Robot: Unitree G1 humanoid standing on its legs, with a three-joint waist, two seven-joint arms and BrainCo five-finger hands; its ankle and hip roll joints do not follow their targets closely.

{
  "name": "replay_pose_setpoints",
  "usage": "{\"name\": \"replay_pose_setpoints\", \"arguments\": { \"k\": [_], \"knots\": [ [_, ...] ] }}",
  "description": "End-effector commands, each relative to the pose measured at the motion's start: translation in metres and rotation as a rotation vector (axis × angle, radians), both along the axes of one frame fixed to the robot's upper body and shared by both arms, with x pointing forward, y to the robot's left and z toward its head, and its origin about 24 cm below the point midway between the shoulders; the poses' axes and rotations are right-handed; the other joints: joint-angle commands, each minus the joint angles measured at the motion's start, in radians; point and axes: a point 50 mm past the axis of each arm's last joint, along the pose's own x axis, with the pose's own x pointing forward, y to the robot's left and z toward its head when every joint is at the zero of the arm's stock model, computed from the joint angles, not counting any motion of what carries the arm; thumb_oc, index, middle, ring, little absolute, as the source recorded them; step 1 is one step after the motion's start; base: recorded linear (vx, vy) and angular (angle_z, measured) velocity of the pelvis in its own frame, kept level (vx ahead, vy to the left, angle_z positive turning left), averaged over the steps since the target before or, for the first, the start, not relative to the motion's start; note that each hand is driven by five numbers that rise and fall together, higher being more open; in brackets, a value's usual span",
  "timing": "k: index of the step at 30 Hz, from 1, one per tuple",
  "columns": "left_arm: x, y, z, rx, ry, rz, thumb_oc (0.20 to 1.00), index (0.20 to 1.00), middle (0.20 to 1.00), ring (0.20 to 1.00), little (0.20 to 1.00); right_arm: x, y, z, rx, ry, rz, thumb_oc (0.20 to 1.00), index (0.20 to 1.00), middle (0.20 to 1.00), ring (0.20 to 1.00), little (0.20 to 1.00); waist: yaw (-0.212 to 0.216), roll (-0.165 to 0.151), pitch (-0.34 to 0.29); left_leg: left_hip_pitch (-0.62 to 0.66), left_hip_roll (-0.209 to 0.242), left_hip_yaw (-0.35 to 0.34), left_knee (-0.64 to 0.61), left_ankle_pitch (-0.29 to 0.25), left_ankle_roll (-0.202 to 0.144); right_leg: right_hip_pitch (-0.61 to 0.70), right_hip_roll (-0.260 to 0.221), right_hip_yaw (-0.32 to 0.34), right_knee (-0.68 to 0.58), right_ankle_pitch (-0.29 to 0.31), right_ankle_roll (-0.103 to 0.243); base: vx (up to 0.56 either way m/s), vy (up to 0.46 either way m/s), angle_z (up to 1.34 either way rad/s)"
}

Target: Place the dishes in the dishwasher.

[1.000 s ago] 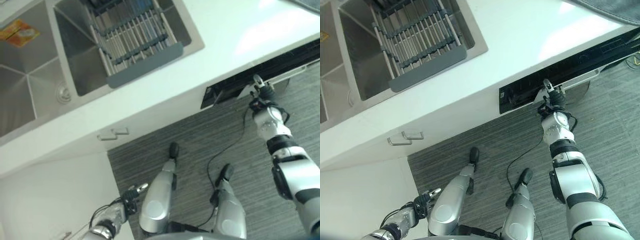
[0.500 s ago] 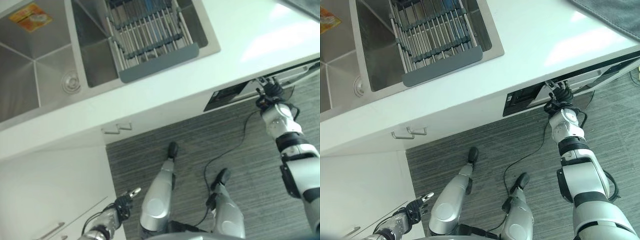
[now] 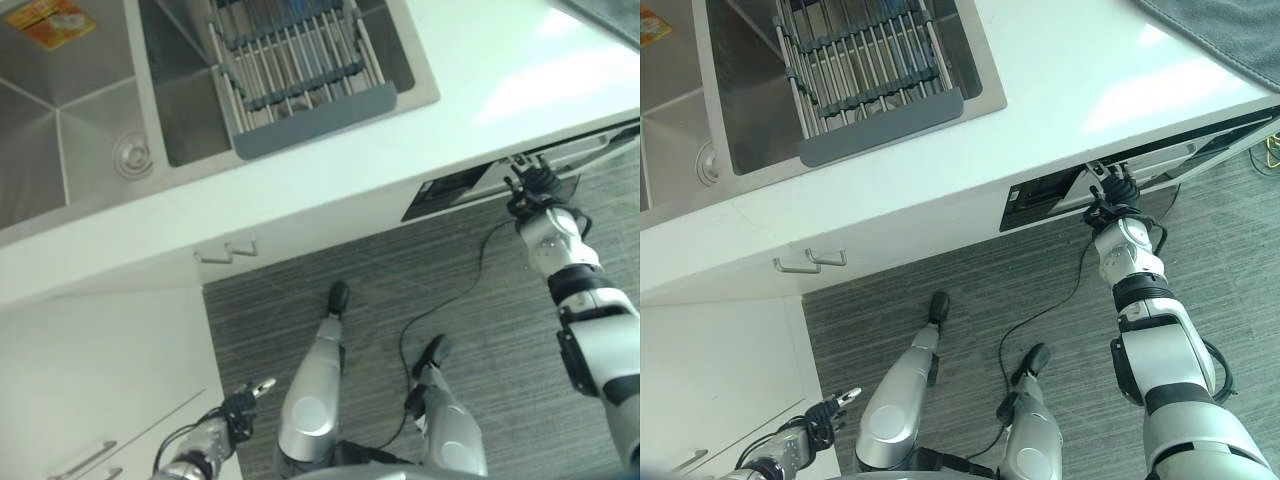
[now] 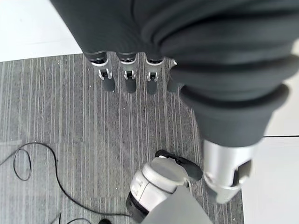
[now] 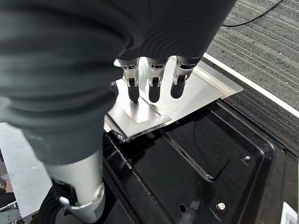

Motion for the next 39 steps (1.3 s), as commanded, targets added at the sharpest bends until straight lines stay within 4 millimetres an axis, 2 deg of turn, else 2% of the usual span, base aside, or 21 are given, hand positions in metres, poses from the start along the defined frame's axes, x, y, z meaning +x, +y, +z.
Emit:
{"name": "replay_pose_setpoints", "arguments": {
  "k": [1, 2, 4, 5, 6, 7, 8, 10, 11, 15, 16, 18, 19, 20, 21, 23, 26, 29, 30, 37, 39],
  "knots": [
    [-0.021, 0.014, -0.003, 0.078, 0.068, 0.008, 1.000, 1.000, 1.000, 1.000, 1.000, 0.005, 0.072, 0.113, 0.025, -0.548, 0.300, 1.000, 1.000, 1.000, 1.000, 1.000, 0.042, -0.048, -0.119, 0.080, 0.048, 0.034, 0.053, -0.075, -0.016, -0.008, -0.084, 0.027, 0.189, -0.082, 0.026, 0.00, 0.000, 0.00],
    [-0.022, 0.013, -0.004, 0.078, 0.069, 0.012, 1.000, 1.000, 1.000, 1.000, 1.000, 0.004, 0.072, 0.105, 0.034, -0.535, 0.294, 1.000, 1.000, 1.000, 1.000, 1.000, 0.039, -0.048, -0.122, 0.085, 0.050, 0.036, 0.050, -0.075, -0.016, -0.005, -0.083, 0.028, 0.189, -0.083, 0.025, 0.00, 0.000, 0.00],
    [-0.025, 0.007, -0.007, 0.071, 0.071, 0.030, 1.000, 1.000, 1.000, 1.000, 1.000, 0.001, 0.073, 0.074, 0.064, -0.476, 0.286, 1.000, 1.000, 1.000, 1.000, 1.000, 0.024, -0.047, -0.135, 0.101, 0.057, 0.043, 0.044, -0.074, -0.017, 0.005, -0.082, 0.032, 0.188, -0.086, 0.021, 0.00, 0.000, 0.00],
    [-0.027, 0.000, -0.010, 0.058, 0.078, 0.049, 1.000, 1.000, 1.000, 1.000, 1.000, -0.006, 0.077, 0.043, 0.089, -0.419, 0.273, 1.000, 1.000, 1.000, 1.000, 1.000, 0.004, -0.047, -0.149, 0.116, 0.063, 0.051, 0.045, -0.076, -0.017, 0.013, -0.081, 0.038, 0.191, -0.090, 0.015, 0.00, 0.015, -0.04],
    [-0.029, -0.002, -0.011, 0.055, 0.079, 0.056, 1.000, 1.000, 1.000, 1.000, 1.000, -0.009, 0.079, 0.033, 0.095, -0.400, 0.274, 1.000, 1.000, 1.000, 1.000, 1.000, -0.003, -0.048, -0.152, 0.121, 0.065, 0.054, 0.047, -0.077, -0.017, 0.016, -0.080, 0.041, 0.192, -0.092, 0.012, 0.00, 0.012, -0.05],
    [-0.029, -0.002, -0.011, 0.055, 0.080, 0.056, 1.000, 1.000, 1.000, 1.000, 1.000, -0.009, 0.079, 0.033, 0.095, -0.399, 0.274, 1.000, 1.000, 1.000, 1.000, 1.000, -0.003, -0.048, -0.153, 0.121, 0.065, 0.054, 0.047, -0.077, -0.017, 0.016, -0.080, 0.041, 0.192, -0.092, 0.012, -0.01, 0.006, -0.11],
    [-0.033, -0.009, -0.014, 0.043, 0.081, 0.072, 1.000, 1.000, 1.000, 1.000, 1.000, -0.018, 0.082, 0.010, 0.075, -0.361, 0.267, 1.000, 1.000, 1.000, 1.000, 1.000, -0.021, -0.048, -0.162, 0.132, 0.070, 0.061, 0.051, -0.081, -0.016, 0.023, -0.078, 0.048, 0.197, -0.097, 0.004, -0.01, 0.011, -0.16],
    [-0.039, -0.014, -0.017, 0.032, 0.084, 0.088, 1.000, 1.000, 1.000, 1.000, 1.000, -0.029, 0.083, -0.010, 0.035, -0.331, 0.268, 1.000, 1.000, 1.000, 1.000, 1.000, -0.039, -0.046, -0.173, 0.147, 0.077, 0.070, 0.050, -0.083, -0.018, 0.034, -0.076, 0.052, 0.198, -0.100, -0.002, 0.00, 0.017, -0.09],
    [-0.047, -0.018, -0.019, 0.030, 0.091, 0.105, 1.000, 1.000, 1.000, 1.000, 1.000, -0.042, 0.083, -0.034, 0.020, -0.291, 0.273, 1.000, 1.000, 1.000, 1.000, 1.000, -0.058, -0.049, -0.194, 0.164, 0.085, 0.081, 0.041, -0.080, -0.021, 0.050, -0.073, 0.053, 0.185, -0.095, -0.005, 0.00, 0.000, 0.00],
    [-0.062, -0.016, -0.022, 0.046, 0.125, 0.130, 1.000, 1.000, 1.000, 1.000, 1.000, -0.067, 0.076, -0.071, 0.010, -0.213, 0.276, 1.000, 1.000, 1.000, 1.000, 1.000, -0.088, -0.059, -0.244, 0.206, 0.107, 0.104, 0.001, -0.068, -0.038, 0.084, -0.064, 0.053, 0.137, -0.080, -0.002, -0.01, -0.054, -0.12],
    [-0.068, -0.015, -0.023, 0.046, 0.148, 0.151, 1.000, 1.000, 1.000, 1.000, 1.000, -0.078, 0.070, -0.091, 0.045, -0.153, 0.259, 1.000, 1.000, 1.000, 1.000, 1.000, -0.104, -0.063, -0.277, 0.228, 0.120, 0.119, -0.028, -0.055, -0.049, 0.101, -0.058, 0.054, 0.107, -0.069, 0.002, -0.04, -0.063, -0.18],
    [-0.070, -0.015, -0.024, 0.046, 0.150, 0.158, 1.000, 1.000, 1.000, 1.000, 1.000, -0.083, 0.068, -0.101, 0.053, -0.115, 0.248, 1.000, 1.000, 1.000, 1.000, 1.000, -0.110, -0.065, -0.292, 0.239, 0.125, 0.126, -0.043, -0.049, -0.054, 0.111, -0.054, 0.054, 0.092, -0.066, 0.003, -0.04, -0.045, -0.10],
    [-0.071, -0.015, -0.024, 0.040, 0.145, 0.172, 1.000, 1.000, 1.000, 1.000, 1.000, -0.091, 0.066, -0.116, 0.076, -0.056, 0.234, 1.000, 1.000, 1.000, 1.000, 1.000, -0.118, -0.067, -0.311, 0.248, 0.131, 0.133, -0.052, -0.046, -0.060, 0.122, -0.051, 0.052, 0.077, -0.061, 0.004, -0.03, -0.044, -0.11],
    [-0.070, -0.016, -0.024, 0.028, 0.140, 0.180, 1.000, 1.000, 1.000, 1.000, 1.000, -0.096, 0.065, -0.127, 0.089, -0.017, 0.225, 1.000, 1.000, 1.000, 1.000, 1.000, -0.123, -0.070, -0.323, 0.252, 0.134, 0.136, -0.056, -0.045, -0.062, 0.128, -0.050, 0.050, 0.070, -0.060, 0.005, -0.04, -0.070, -0.16],
    [-0.068, -0.020, -0.024, -0.013, 0.122, 0.192, 1.000, 1.000, 1.000, 1.000, 1.000, -0.108, 0.063, -0.149, 0.104, 0.069, 0.203, 1.000, 1.000, 1.000, 1.000, 1.000, -0.134, -0.072, -0.344, 0.264, 0.141, 0.145, -0.066, -0.044, -0.066, 0.141, -0.047, 0.048, 0.060, -0.059, 0.005, -0.03, -0.052, -0.07],
    [-0.064, -0.022, -0.024, -0.014, 0.105, 0.175, 1.000, 1.000, 1.000, 1.000, 1.000, -0.116, 0.062, -0.163, 0.116, 0.125, 0.190, 1.000, 1.000, 1.000, 1.000, 1.000, -0.142, -0.074, -0.354, 0.271, 0.144, 0.149, -0.068, -0.045, -0.069, 0.151, -0.044, 0.048, 0.053, -0.060, 0.003, -0.03, -0.045, -0.03],
    [-0.040, -0.037, -0.019, -0.121, 0.006, 0.052, 1.000, 1.000, 1.000, 1.000, 1.000, -0.155, 0.050, -0.219, 0.096, 0.401, 0.154, 1.000, 1.000, 1.000, 1.000, 1.000, -0.174, -0.075, -0.384, 0.308, 0.146, 0.165, -0.068, -0.065, -0.070, 0.189, -0.032, 0.058, 0.031, -0.063, -0.003, -0.04, -0.046, -0.04],
    [-0.033, -0.041, -0.018, -0.155, -0.015, 0.015, 1.000, 1.000, 1.000, 1.000, 1.000, -0.172, 0.042, -0.237, 0.070, 0.506, 0.151, 1.000, 1.000, 1.000, 1.000, 1.000, -0.183, -0.074, -0.392, 0.325, 0.147, 0.172, -0.068, -0.073, -0.069, 0.204, -0.029, 0.064, 0.021, -0.061, -0.003, 0.00, -0.047, -0.14],
    [-0.024, -0.045, -0.016, -0.174, -0.006, -0.053, 1.000, 1.000, 1.000, 1.000, 1.000, -0.198, 0.037, -0.258, 0.023, 0.625, 0.167, 1.000, 1.000, 1.000, 1.000, 1.000, -0.202, -0.077, -0.406, 0.355, 0.146, 0.182, -0.068, -0.088, -0.066, 0.225, -0.023, 0.082, 0.002, -0.053, 0.002, 0.04, -0.120, -0.13],
    [-0.044, -0.031, -0.022, -0.112, 0.176, -0.143, 1.000, 1.000, 1.000, 1.000, 1.000, -0.250, 0.033, -0.289, -0.071, 0.893, 0.214, 1.000, 1.000, 1.000, 1.000, 1.000, -0.257, -0.065, -0.425, 0.410, 0.143, 0.220, -0.068, -0.118, -0.055, 0.244, -0.010, 0.144, -0.022, -0.049, 0.010, 0.03, -0.029, -0.32],
    [-0.046, -0.034, -0.023, -0.140, 0.180, -0.162, 1.000, 1.000, 1.000, 1.000, 1.000, -0.262, 0.034, -0.295, -0.095, 0.950, 0.226, 1.000, 1.000, 1.000, 1.000, 1.000, -0.274, -0.063, -0.430, 0.418, 0.140, 0.229, -0.068, -0.123, -0.053, 0.244, -0.007, 0.161, -0.026, -0.048, 0.012, 0.03, 0.004, -0.22]
  ]
}}
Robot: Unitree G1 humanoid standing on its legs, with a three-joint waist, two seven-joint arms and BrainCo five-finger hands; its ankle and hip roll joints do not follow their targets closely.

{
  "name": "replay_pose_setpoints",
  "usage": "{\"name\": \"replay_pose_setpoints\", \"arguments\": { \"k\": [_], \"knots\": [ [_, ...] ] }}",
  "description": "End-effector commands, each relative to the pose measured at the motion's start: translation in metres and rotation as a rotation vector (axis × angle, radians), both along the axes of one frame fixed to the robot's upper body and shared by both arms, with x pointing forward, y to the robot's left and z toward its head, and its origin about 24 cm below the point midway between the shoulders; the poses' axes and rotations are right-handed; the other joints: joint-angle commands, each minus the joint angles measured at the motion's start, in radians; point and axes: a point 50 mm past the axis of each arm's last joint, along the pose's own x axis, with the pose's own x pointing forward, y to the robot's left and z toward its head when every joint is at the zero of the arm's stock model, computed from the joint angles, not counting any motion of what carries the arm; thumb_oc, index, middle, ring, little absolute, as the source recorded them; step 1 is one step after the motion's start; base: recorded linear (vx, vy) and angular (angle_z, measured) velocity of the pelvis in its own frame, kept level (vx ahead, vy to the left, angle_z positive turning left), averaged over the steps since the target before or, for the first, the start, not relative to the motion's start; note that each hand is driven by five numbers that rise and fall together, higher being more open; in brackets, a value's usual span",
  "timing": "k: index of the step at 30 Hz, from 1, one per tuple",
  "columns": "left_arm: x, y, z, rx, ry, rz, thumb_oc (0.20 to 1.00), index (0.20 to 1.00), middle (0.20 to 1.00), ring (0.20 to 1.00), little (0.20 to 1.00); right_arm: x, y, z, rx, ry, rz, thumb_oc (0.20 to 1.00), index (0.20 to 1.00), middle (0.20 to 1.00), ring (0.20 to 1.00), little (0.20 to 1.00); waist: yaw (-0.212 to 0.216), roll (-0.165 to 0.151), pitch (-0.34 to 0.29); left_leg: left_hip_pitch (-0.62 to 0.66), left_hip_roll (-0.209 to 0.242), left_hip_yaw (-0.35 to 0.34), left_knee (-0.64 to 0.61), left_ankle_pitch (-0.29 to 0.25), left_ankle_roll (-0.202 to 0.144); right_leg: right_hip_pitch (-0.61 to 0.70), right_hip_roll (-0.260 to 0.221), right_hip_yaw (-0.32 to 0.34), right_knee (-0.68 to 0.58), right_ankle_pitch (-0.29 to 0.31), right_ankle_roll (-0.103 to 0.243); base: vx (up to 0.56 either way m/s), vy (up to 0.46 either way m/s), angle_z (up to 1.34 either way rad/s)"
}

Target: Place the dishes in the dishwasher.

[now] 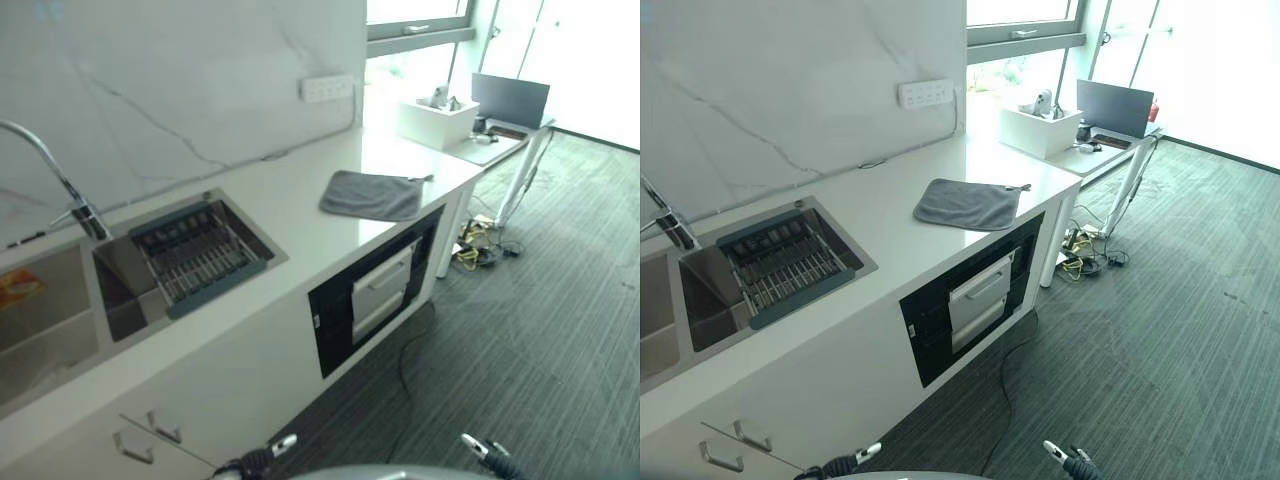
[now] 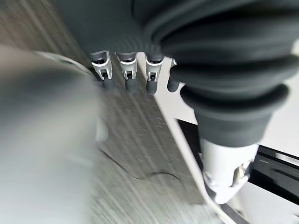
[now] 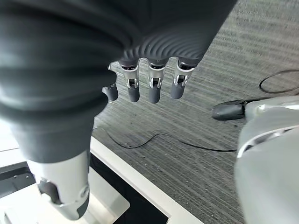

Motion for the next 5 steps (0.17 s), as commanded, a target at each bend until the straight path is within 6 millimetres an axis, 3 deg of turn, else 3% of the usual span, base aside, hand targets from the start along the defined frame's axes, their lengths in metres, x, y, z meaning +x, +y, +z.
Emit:
{"name": "replay_pose_setpoints", "arguments": {
  "k": [1, 5],
  "knots": [
    [0.0305, 0.0000, 0.0067, -0.020, -0.076, -0.099, 1.000, 1.000, 1.000, 1.000, 1.000, 0.0587, 0.0113, 0.0110, -0.007, -0.136, 0.074, 1.000, 1.000, 1.000, 1.000, 1.000, 0.003, -0.019, 0.093, 0.053, 0.045, 0.024, 0.006, -0.042, -0.014, 0.017, -0.066, 0.003, 0.018, 0.021, 0.037, 0.00, 0.007, -0.05],
    [0.0313, -0.0067, 0.0060, -0.037, -0.079, -0.116, 1.000, 1.000, 1.000, 1.000, 1.000, 0.0522, 0.0138, 0.0074, -0.005, -0.088, 0.099, 1.000, 1.000, 1.000, 1.000, 1.000, -0.005, -0.023, 0.093, 0.057, 0.043, 0.030, 0.006, -0.047, -0.012, 0.015, -0.061, 0.017, 0.017, 0.020, 0.037, 0.00, 0.008, -0.19]
  ]
}}
